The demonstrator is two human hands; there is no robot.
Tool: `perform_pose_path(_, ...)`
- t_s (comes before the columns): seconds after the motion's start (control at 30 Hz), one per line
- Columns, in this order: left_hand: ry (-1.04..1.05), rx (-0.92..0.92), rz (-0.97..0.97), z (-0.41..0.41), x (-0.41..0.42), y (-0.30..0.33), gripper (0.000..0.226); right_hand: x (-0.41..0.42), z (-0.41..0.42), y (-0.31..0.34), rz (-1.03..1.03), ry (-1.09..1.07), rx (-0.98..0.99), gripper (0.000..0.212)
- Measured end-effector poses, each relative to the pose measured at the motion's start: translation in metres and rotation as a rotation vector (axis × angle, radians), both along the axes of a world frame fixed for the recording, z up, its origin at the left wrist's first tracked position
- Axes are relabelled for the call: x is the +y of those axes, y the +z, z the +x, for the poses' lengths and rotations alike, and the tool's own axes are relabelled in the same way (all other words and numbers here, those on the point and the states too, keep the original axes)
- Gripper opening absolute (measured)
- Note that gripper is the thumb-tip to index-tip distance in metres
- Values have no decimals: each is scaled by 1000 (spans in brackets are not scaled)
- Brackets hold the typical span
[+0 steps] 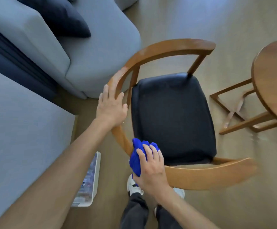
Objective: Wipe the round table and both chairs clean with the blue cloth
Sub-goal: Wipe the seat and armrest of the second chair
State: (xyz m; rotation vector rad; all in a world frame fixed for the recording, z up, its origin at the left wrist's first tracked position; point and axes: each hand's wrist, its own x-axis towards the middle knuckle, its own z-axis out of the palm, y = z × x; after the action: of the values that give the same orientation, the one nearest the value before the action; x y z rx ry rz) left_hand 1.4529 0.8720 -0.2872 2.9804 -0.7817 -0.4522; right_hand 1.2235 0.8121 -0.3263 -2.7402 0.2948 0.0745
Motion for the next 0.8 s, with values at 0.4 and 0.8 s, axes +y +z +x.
perform_pose_path(0.4, -417, -135, 93, -147, 2, -55, 50, -160, -129, 19, 18, -353, 77, 54)
perform_pose_path(0.8, 64, 72, -36, -204, -49, -76, 40, -162, -139, -13, -149, 28, -243, 26)
